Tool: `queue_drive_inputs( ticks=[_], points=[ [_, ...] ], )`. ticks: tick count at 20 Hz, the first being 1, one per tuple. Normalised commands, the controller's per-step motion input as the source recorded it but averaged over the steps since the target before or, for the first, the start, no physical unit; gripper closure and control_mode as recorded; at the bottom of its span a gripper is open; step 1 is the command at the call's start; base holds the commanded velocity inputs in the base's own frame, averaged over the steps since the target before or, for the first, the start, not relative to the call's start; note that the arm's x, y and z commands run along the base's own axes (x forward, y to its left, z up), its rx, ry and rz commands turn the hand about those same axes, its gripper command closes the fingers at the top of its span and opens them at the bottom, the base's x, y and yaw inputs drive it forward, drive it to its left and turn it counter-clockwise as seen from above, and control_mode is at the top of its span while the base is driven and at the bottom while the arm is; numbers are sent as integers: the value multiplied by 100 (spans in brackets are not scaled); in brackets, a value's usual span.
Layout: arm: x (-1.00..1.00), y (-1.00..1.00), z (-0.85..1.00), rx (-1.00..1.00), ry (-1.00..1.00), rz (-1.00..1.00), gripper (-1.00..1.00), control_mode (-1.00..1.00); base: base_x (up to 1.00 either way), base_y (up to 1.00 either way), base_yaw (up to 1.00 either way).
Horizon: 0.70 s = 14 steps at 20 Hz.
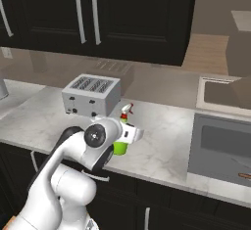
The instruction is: Move the cutting board and knife to the sink. Then move spray from the cabinet to the counter.
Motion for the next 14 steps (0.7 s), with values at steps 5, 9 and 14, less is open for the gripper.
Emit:
queue_drive_inputs(
  ticks=[5, 9, 14],
  points=[
    [26, -1, -27, 0, 0, 0, 100, -100, 0, 0, 0],
    [25, 0, -29, 0, 0, 0, 100, -100, 0, 0, 0],
    [24, 0, -28, 0, 0, 0, 100, -100, 0, 0, 0]
  ],
)
